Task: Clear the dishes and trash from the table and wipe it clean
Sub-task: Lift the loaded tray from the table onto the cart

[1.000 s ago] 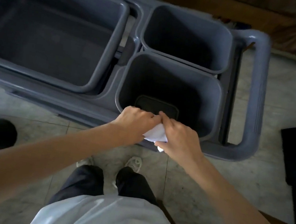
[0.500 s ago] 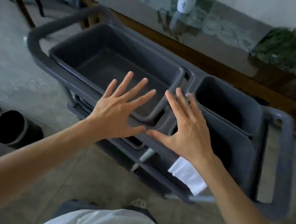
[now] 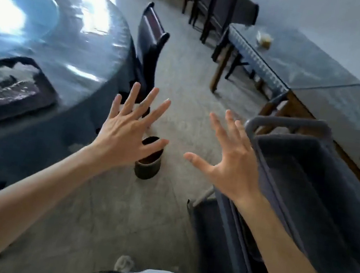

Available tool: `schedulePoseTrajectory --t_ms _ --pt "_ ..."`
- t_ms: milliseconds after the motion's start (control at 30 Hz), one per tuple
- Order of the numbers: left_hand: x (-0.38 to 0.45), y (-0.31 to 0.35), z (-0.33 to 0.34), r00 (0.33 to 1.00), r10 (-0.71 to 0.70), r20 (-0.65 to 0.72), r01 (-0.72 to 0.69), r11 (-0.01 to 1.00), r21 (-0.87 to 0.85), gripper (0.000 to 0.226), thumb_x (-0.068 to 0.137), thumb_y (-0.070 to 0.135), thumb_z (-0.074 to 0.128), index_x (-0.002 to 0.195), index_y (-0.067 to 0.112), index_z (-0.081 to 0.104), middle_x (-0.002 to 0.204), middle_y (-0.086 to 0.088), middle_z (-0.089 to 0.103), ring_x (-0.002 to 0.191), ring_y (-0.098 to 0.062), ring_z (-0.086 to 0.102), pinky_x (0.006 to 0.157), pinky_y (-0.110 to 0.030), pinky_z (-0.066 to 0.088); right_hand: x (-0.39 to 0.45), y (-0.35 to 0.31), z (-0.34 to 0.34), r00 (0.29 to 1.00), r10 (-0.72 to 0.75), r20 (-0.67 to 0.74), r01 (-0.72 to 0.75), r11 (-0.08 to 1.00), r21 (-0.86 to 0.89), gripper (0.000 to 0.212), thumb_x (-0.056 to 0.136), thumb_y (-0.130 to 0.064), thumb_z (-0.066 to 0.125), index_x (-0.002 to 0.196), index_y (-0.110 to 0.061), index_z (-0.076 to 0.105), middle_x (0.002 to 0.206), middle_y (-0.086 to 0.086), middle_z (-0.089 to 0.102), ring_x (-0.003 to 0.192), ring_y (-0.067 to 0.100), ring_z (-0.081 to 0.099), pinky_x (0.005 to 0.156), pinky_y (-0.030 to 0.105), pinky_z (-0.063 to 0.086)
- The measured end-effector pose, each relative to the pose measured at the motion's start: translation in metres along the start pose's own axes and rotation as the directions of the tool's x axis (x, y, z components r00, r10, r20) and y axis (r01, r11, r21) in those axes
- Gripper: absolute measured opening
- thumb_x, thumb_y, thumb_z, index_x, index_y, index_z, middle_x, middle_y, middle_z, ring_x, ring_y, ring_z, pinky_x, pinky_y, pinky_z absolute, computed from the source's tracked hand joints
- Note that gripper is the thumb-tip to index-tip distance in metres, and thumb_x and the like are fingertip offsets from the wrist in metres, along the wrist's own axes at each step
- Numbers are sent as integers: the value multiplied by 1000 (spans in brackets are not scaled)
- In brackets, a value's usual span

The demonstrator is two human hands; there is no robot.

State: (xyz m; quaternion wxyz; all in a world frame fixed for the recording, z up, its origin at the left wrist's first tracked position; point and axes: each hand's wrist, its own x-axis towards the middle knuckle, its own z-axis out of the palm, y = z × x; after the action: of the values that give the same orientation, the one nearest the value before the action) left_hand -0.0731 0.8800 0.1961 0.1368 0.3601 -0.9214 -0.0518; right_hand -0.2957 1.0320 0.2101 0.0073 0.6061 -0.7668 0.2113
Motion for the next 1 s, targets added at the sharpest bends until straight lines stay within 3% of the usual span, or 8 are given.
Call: schedulePoseTrajectory --t_ms 167,333,433,533,700,800,900,1000 --pt "-57 -115 -42 935 -341 -97 341 940 -12 84 88 78 29 156 50 -11 167 16 -20 151 -20 -31 122 -53 -14 95 -85 56 969 -228 91 220 971 90 101 77 -94 41 161 -50 8 173 -12 4 159 24 11 119 58 32" --pt "-112 -215 -64 767 -635 -92 638 770 6 84 84 83 21 153 54 -16 165 18 -26 148 -17 -36 122 -55 -12 173 -163 119 906 -377 191 336 917 215 95 80 -89 46 160 -51 11 173 -12 5 158 23 15 118 56 35" --pt "-127 -268 -66 660 -747 -73 749 662 -7 84 83 84 19 152 55 -19 164 19 -28 147 -16 -38 122 -55 -13 217 -203 167 867 -440 232 368 881 296 97 77 -94 39 160 -52 13 173 -12 9 157 21 17 118 54 37" --pt "-132 -323 -60 544 -836 -63 837 547 -31 84 82 83 19 152 55 -17 164 19 -26 150 -19 -33 122 -56 -12 265 -244 220 828 -484 284 370 851 372 93 79 -89 47 158 -55 14 172 -15 12 157 18 18 120 53 36" --pt "-134 -405 -46 339 -939 55 936 331 -119 90 77 82 20 156 51 -10 167 14 -18 152 -21 -28 121 -56 -12 341 -306 300 741 -503 445 286 836 469 88 84 -79 55 159 -53 18 172 -16 11 156 20 19 121 50 28" --pt "-131 -447 -35 200 -977 77 948 173 -265 85 87 69 35 161 41 4 170 7 -3 155 -26 -17 122 -56 -5 380 -334 349 682 -488 545 210 844 494 83 90 -72 57 160 -49 21 172 -14 11 157 19 18 122 49 25" --pt "-138 -483 -17 25 -1000 14 918 17 -396 70 99 44 53 160 28 23 168 -8 21 156 -30 9 123 -49 11 408 -351 393 645 -422 637 66 862 503 74 97 -58 60 161 -42 26 172 -4 16 157 18 17 124 44 21" --pt "-150 -522 -4 -170 -985 12 879 -157 -451 63 97 34 58 154 16 37 153 -18 42 143 -35 36 118 -45 27 432 -363 434 659 -317 682 -65 880 471 68 101 -42 61 161 -36 29 167 -1 30 152 22 32 124 45 28"
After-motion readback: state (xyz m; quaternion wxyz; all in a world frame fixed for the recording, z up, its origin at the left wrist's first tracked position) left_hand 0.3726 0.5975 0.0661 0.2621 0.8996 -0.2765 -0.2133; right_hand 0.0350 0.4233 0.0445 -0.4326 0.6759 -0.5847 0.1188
